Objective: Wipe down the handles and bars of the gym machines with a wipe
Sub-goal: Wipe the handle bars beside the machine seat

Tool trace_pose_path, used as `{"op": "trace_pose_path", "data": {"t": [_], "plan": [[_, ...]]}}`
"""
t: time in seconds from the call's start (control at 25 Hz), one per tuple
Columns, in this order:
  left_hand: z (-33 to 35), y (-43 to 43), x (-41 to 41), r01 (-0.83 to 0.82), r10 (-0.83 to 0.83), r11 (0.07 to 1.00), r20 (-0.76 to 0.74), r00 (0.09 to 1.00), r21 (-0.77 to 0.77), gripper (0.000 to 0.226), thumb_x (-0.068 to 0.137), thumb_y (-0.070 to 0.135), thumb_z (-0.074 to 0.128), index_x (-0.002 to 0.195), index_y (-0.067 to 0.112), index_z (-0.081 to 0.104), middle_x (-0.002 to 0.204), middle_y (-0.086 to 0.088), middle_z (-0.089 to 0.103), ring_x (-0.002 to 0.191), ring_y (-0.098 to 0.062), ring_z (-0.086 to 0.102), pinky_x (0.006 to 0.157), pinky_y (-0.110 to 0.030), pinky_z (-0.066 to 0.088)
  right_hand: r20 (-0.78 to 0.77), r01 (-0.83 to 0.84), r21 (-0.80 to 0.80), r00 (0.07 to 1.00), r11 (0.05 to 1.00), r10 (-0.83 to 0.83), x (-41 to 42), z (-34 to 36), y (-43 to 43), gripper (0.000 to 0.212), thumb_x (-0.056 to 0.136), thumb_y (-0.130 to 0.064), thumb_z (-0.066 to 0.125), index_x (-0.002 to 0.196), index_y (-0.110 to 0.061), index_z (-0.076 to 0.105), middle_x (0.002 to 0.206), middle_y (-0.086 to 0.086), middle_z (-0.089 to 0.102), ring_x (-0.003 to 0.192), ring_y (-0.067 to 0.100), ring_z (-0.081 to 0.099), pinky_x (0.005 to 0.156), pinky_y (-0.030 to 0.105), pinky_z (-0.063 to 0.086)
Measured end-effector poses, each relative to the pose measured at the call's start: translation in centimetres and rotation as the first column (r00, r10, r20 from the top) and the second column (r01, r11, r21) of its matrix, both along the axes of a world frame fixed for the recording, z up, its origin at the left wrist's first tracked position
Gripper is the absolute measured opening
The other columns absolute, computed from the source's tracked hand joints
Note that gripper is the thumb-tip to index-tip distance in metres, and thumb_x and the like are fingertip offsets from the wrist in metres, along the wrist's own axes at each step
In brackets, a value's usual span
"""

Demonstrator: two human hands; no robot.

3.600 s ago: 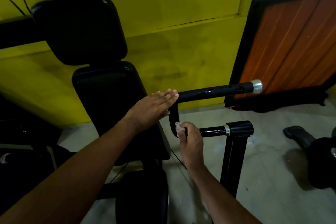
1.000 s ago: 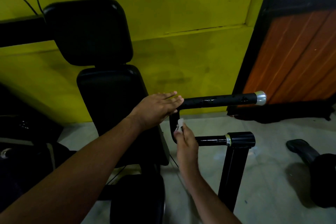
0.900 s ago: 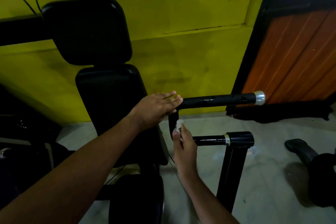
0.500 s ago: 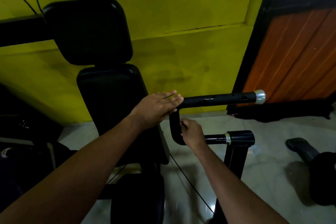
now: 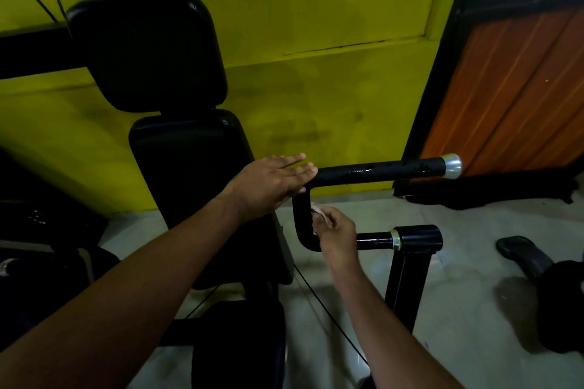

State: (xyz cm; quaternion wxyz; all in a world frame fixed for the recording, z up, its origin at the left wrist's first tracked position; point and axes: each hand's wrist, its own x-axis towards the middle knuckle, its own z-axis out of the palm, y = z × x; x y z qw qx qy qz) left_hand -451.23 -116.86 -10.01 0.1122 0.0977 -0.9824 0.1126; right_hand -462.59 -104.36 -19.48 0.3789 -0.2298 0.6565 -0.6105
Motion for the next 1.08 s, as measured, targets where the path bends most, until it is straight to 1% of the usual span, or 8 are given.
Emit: {"op": "trace_pose_path", "data": {"t": [0.12,0.32,0.48,0.64,0.8,0.92,1.0,1.08], "plan": [[0.2,0.2,-0.1,0.015,-0.015,1.0,-0.019,1.0,-0.018,0.046,0.097,0.031,0.04,0.131,0.009,0.06,0.132,-0.005,0.062,0.128,-0.025,0.053,0.086,-0.034,0.052,0.061,0.179,-0.167,0.983,0.97,-0.171,1.2,1.1,-0.4,0.004,0.093,-0.019,0.066,0.095,-0.016,0.069,0.091,-0.002,0.073,0.087,0.012,0.069,0.076,0.022,0.055],[0.3,0.4,-0.1,0.006,-0.007,1.0,-0.026,1.0,-0.017,0.046,0.097,0.031,0.039,0.131,0.007,0.06,0.131,-0.007,0.062,0.127,-0.026,0.055,0.085,-0.036,0.052,-0.349,0.073,-0.319,0.918,0.945,-0.189,2.1,0.4,0.4,0.004,0.092,-0.01,0.064,0.096,-0.009,0.065,0.095,-0.002,0.064,0.091,0.01,0.062,0.078,0.016,0.047],[0.1,0.3,0.0,-0.016,0.016,1.0,-0.016,1.0,0.007,0.047,0.098,0.033,0.037,0.134,0.009,0.057,0.134,-0.005,0.06,0.129,-0.025,0.052,0.088,-0.039,0.053,-0.698,-0.016,0.007,0.716,1.0,0.016,1.4,-1.9,2.0,0.011,0.094,-0.015,0.058,0.1,-0.008,0.063,0.088,0.004,0.062,0.087,0.022,0.058,0.071,0.021,0.035],[0.1,0.4,0.0,-0.004,0.005,1.0,-0.034,0.999,0.015,0.046,0.098,0.032,0.039,0.132,0.008,0.058,0.132,-0.006,0.061,0.128,-0.026,0.054,0.087,-0.039,0.055,-0.897,-0.073,0.23,0.371,0.971,0.24,0.8,-3.0,4.1,0.013,0.089,-0.01,0.067,0.101,-0.013,0.064,0.082,0.002,0.061,0.083,0.018,0.054,0.065,0.021,0.036],[0.3,0.5,0.0,-0.022,0.022,1.0,-0.022,1.0,0.0,0.047,0.097,0.033,0.037,0.132,0.009,0.059,0.132,-0.006,0.061,0.127,-0.026,0.054,0.086,-0.038,0.054,-0.851,-0.044,0.109,0.511,0.993,0.116,2.0,-3.1,3.9,0.013,0.088,0.0,0.066,0.095,-0.01,0.063,0.084,0.004,0.061,0.083,0.02,0.052,0.071,0.021,0.037],[0.5,0.3,-0.2,-0.008,0.008,1.0,-0.005,1.0,-0.017,0.048,0.097,0.034,0.038,0.131,0.009,0.06,0.131,-0.005,0.062,0.127,-0.025,0.054,0.085,-0.038,0.054,-0.832,-0.121,-0.049,0.554,0.991,0.026,3.1,-3.6,4.8,0.017,0.089,0.0,0.062,0.104,-0.008,0.066,0.104,0.003,0.059,0.099,0.014,0.05,0.085,0.022,0.042],[0.3,0.1,-0.1,-0.014,0.013,1.0,-0.019,1.0,-0.018,0.047,0.097,0.034,0.038,0.131,0.01,0.06,0.131,-0.005,0.063,0.127,-0.025,0.054,0.083,-0.037,0.055,-0.913,-0.263,-0.137,0.408,0.955,-0.018,2.8,-2.9,4.2,0.021,0.092,-0.008,0.055,0.108,-0.007,0.068,0.112,0.004,0.06,0.11,0.017,0.05,0.097,0.028,0.044],[0.1,0.1,0.0,-0.028,0.028,1.0,-0.023,0.999,0.009,0.047,0.096,0.034,0.039,0.132,0.01,0.06,0.131,-0.003,0.063,0.127,-0.025,0.054,0.08,-0.037,0.056,-0.993,-0.36,-0.117,0.064,0.926,-0.1,1.7,-1.3,1.9,0.023,0.09,-0.012,0.054,0.106,-0.007,0.07,0.109,0.01,0.065,0.107,0.026,0.052,0.094,0.033,0.047]]}}
